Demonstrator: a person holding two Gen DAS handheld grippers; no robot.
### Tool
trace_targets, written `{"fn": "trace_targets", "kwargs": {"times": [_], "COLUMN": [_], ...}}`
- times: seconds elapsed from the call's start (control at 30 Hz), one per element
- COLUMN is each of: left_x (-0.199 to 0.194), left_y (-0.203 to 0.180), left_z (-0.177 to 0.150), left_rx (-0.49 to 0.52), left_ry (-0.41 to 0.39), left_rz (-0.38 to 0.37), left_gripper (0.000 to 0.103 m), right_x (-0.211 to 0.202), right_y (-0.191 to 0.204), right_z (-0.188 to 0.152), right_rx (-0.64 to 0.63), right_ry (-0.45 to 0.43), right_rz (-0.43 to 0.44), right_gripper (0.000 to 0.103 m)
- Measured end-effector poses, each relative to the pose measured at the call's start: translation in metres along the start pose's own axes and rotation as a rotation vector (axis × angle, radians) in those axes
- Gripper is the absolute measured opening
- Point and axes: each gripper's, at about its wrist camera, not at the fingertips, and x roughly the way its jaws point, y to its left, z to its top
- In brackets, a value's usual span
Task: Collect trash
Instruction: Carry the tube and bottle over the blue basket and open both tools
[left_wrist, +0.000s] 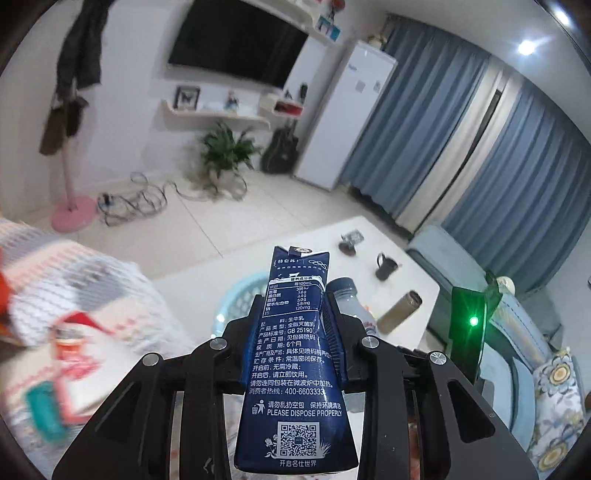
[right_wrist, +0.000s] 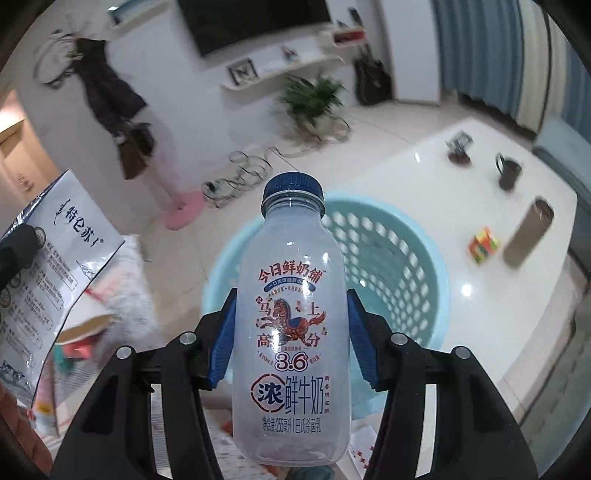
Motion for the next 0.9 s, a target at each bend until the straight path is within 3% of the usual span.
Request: {"fn": "trace_targets", "kwargs": {"times": [0.2, 0.4, 0.47, 0.53, 0.9], "left_x": [0.059, 0.076, 0.08, 0.079, 0.036], "left_y": [0.008, 0.013, 0.013, 0.013, 0.01], "left_z": [-0.014, -0.024, -0.024, -0.027, -0.037], "left_rx": [-0.038, -0.055, -0.055, -0.061, -0.033], "left_ry": [0.097, 0.144, 0.149, 0.148, 0.104], "left_rz": [0.01, 0.017, 0.013, 0.011, 0.013], "left_gripper": [0.03, 0.03, 0.034, 0.05, 0.058], "right_x": [0.037, 0.052, 0.053, 0.051, 0.027], "right_y": [-0.032, -0.043, -0.045, -0.048, -0.044], "right_z": [-0.01, -0.013, -0.013, -0.014, -0.018], "right_rx": [0.053, 0.087, 0.096, 0.109, 0.113], "right_ry": [0.083, 0.112, 0.115, 0.116, 0.085], "right_rz": [-0.022, -0.025, -0.034, -0.043, -0.033], "right_gripper": [0.052, 0.053, 0.053, 0.053, 0.054]}}
